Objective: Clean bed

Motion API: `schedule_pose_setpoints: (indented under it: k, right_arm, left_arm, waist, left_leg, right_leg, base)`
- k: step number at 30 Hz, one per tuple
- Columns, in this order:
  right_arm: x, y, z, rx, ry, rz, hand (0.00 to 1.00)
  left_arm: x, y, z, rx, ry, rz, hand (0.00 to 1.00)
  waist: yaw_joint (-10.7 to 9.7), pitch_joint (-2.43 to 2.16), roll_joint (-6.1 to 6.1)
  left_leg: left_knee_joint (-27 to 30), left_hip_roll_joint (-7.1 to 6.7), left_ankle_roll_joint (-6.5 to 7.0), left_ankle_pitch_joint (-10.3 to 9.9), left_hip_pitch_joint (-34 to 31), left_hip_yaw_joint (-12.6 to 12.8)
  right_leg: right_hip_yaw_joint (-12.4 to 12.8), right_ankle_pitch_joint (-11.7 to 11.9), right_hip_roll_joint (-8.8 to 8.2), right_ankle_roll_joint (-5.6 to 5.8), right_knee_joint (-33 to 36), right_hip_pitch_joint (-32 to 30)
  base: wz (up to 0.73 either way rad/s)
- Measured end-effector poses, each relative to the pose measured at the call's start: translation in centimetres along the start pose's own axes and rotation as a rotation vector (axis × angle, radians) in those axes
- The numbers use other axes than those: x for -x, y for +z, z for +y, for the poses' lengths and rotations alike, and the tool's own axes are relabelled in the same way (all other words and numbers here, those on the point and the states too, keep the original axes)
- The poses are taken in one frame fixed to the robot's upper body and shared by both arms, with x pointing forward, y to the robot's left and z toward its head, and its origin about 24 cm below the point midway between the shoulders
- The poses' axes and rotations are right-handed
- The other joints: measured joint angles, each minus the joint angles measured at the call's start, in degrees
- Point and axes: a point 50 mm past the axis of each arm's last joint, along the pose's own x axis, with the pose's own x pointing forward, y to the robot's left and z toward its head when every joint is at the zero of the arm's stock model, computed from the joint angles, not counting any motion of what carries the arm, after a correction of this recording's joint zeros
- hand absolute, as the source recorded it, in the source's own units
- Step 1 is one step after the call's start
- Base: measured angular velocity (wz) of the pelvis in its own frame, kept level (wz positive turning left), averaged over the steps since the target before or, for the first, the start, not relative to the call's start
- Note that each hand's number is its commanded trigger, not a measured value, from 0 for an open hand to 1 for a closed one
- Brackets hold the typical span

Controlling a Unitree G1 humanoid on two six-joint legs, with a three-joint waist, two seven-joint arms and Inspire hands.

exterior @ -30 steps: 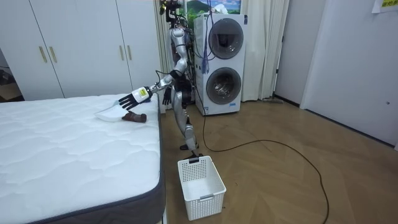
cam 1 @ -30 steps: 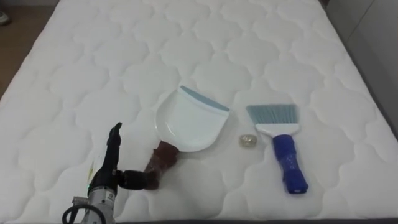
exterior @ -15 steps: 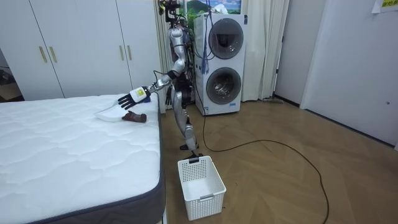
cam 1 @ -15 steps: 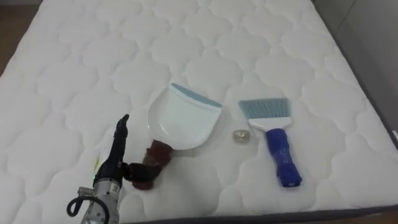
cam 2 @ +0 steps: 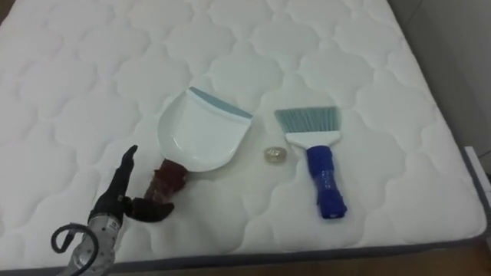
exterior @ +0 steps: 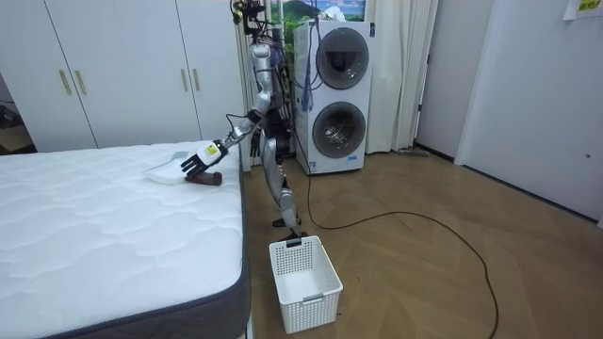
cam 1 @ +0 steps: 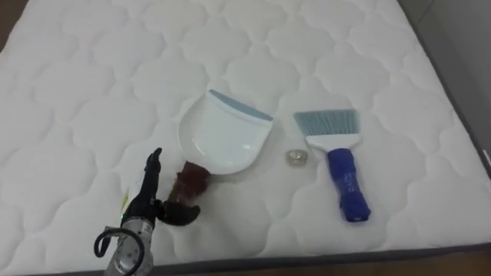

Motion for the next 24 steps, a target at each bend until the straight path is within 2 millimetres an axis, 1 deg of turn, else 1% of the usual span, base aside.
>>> schedule_pose_setpoints:
  k: [3,4,5,7,9,10,11,12,13,14,15,16,17,18,19,20,21,22,23,24]
  right_arm:
    - [-0.2,0.9,0.0,0.025,-0.009,-0.022,0.00]
    - [-0.2,1.5,0.0,0.033,-0.009,-0.035,0.00]
    - [-0.3,1.7,0.1,0.041,-0.012,-0.042,0.00]
    - [-0.3,2.2,0.1,0.052,-0.019,-0.061,0.00]
    - [-0.3,2.3,0.1,0.061,-0.032,-0.063,0.00]
    - [-0.4,2.6,0.1,0.070,-0.039,-0.071,0.00]
    - [-0.4,2.7,0.2,0.077,-0.042,-0.074,0.00]
    - [-0.4,3.0,0.3,0.075,-0.042,-0.082,0.00]
    - [-0.5,4.1,0.4,0.084,-0.042,-0.111,0.00]
    - [-0.5,4.7,0.0,0.091,-0.058,-0.132,0.00]
    - [-0.5,4.8,0.1,0.091,-0.059,-0.135,0.00]
    - [-0.5,5.0,0.3,0.089,-0.054,-0.136,0.00]
    - [-0.5,4.7,0.4,0.092,-0.048,-0.128,0.00]
    - [-0.5,4.4,0.5,0.092,-0.044,-0.121,0.00]
    - [-0.4,4.0,0.8,0.090,-0.032,-0.106,0.00]
    - [-0.4,3.7,0.9,0.091,-0.028,-0.097,0.00]
    - [-0.4,3.7,0.9,0.091,-0.029,-0.098,0.00]
    - [-0.4,4.0,0.7,0.090,-0.034,-0.109,0.00]
    - [-0.5,4.2,0.7,0.090,-0.037,-0.115,0.00]
    - [-0.5,4.2,0.7,0.093,-0.036,-0.114,0.00]
  left_arm:
    - [-0.3,0.5,0.2,0.003,0.042,-0.018,0.00]
    - [-0.5,0.7,0.3,0.002,0.047,-0.024,0.00]
    - [-0.7,0.9,0.3,-0.002,0.053,-0.030,0.00]
    - [-0.7,1.0,0.4,-0.007,0.072,-0.036,0.00]
    - [-0.7,1.2,0.2,-0.016,0.082,-0.045,0.00]
    - [-0.8,1.3,0.0,-0.025,0.078,-0.051,0.00]
    - [-0.7,1.3,-0.2,-0.029,0.075,-0.051,0.00]
    - [-0.8,1.3,-0.2,-0.031,0.078,-0.050,0.00]
    - [-0.8,1.2,0.0,-0.031,0.091,-0.041,0.00]
    - [-0.9,1.0,-0.2,-0.027,0.086,-0.025,0.00]
    - [-1.0,1.1,-0.3,-0.026,0.082,-0.024,0.00]
    - [-1.3,1.5,-0.4,-0.020,0.083,-0.029,0.00]
    - [-1.7,2.5,-0.4,-0.014,0.084,-0.058,0.00]
    - [-2.0,3.2,-0.4,-0.011,0.086,-0.080,0.00]
    - [-2.3,3.9,-0.2,-0.008,0.094,-0.109,0.00]
    - [-2.3,3.9,-0.1,-0.013,0.105,-0.115,0.00]
    - [-2.3,3.7,-0.1,-0.014,0.111,-0.111,0.00]
    - [-2.1,3.4,-0.1,-0.015,0.118,-0.100,0.00]
    - [-2.1,3.4,-0.1,-0.016,0.124,-0.100,0.00]
    - [-2.1,3.4,-0.2,-0.016,0.123,-0.101,0.00]
  waist:
    - [0.2,0.28,0.24]
    - [0.3,0.55,0.39]
    - [0.1,0.67,0.40]
    - [0.1,0.73,0.31]
    - [0.2,0.76,0.35]
    - [0.4,0.84,0.37]
    - [0.6,0.99,0.48]
    - [0.9,1.06,0.37]
    - [1.0,1.17,0.20]
    - [-0.4,1.31,1.45]
    - [-0.9,1.42,1.37]
    - [-1.5,1.65,0.96]
    - [-2.2,1.84,0.66]
    - [-2.4,2.01,0.39]
    - [-1.9,1.94,-0.83]
    - [-1.1,1.86,-1.59]
    - [-0.7,1.81,-1.79]
    - [-0.5,1.78,-1.81]
    - [-0.2,1.84,-1.68]
    - [0.0,1.79,-1.59]
  left_leg:
    - [0.3,0.25,-0.06,0.0,-1.2,0.0]
    - [0.4,0.29,-0.13,0.1,-2.0,-0.2]
    - [0.8,0.26,-0.13,0.1,-3.1,-0.2]
    - [1.1,0.27,-0.15,0.1,-4.3,-0.4]
    - [1.2,0.31,-0.26,0.2,-5.2,-0.9]
    - [1.2,0.39,-0.30,0.2,-5.4,-1.5]
    - [1.2,0.40,-0.33,0.2,-5.4,-4.4]
    - [1.3,0.26,-0.34,0.2,-5.4,-6.3]
    - [1.6,0.12,-0.56,0.1,-6.1,-7.9]
    - [2.6,0.50,-1.44,0.0,-7.2,-8.4]
    - [3.0,0.46,-2.29,0.3,-8.0,-7.0]
    - [2.9,1.37,-3.96,0.5,-8.8,-2.0]
    - [1.2,2.77,-4.66,1.7,-10.8,1.3]
    - [0.0,3.47,-3.42,3.1,-12.1,2.8]
    - [0.1,3.70,-2.80,5.1,-12.1,5.3]
    - [0.1,3.78,-2.67,5.2,-11.5,6.6]
    - [0.3,3.73,-2.67,5.2,-11.2,6.8]
    - [0.5,3.45,-2.68,5.2,-10.8,6.8]
    - [0.9,3.22,-2.67,5.2,-10.8,6.8]
    - [0.9,3.14,-2.67,5.1,-10.7,6.8]
  right_leg:
    - [-0.1,-0.1,0.08,-0.08,1.2,-1.8]
    - [-0.4,-0.1,0.06,-0.22,1.8,-2.8]
    - [-0.4,-0.2,0.02,-0.28,2.1,-3.8]
    - [-0.5,-0.2,0.04,-0.32,2.3,-5.0]
    - [-0.5,-0.3,0.03,-0.49,3.5,-6.4]
    - [-0.7,-0.5,-0.03,-0.80,5.3,-7.9]
    - [-0.8,-1.5,0.02,-1.70,8.2,-10.2]
    - [-0.3,-1.5,0.39,-2.07,7.9,-11.6]
    - [0.5,1.7,1.18,-3.68,3.2,-14.5]
    - [-1.3,5.7,1.34,-3.86,2.6,-14.6]
    - [-1.6,5.8,1.13,-4.03,2.5,-14.3]
    - [0.0,5.8,0.87,-4.03,2.6,-14.0]
    - [2.3,5.7,0.89,-3.79,2.7,-13.9]
    - [3.3,5.4,0.85,-3.37,2.8,-13.9]
    - [4.6,5.1,0.55,-2.70,3.2,-14.2]
    - [4.5,5.0,0.58,-2.47,3.3,-14.1]
    - [4.3,5.0,0.56,-2.44,3.2,-13.8]
    - [3.5,5.1,0.59,-2.32,2.7,-13.0]
    - [2.2,5.1,0.28,-2.32,2.3,-12.5]
    - [1.7,5.1,0.18,-2.32,2.0,-12.2]
  base:
    - [-0.09]
    - [0.00]
    - [0.00]
    - [0.02]
    - [0.06]
    - [-0.04]
    - [-0.18]
    - [-0.49]
    - [-0.34]
    - [-0.16]
    - [0.23]
    - [0.46]
    - [0.58]
    - [0.69]
    - [0.32]
    - [0.07]
    - [-0.17]
    - [-0.10]
    - [-0.04]
    - [0.00]
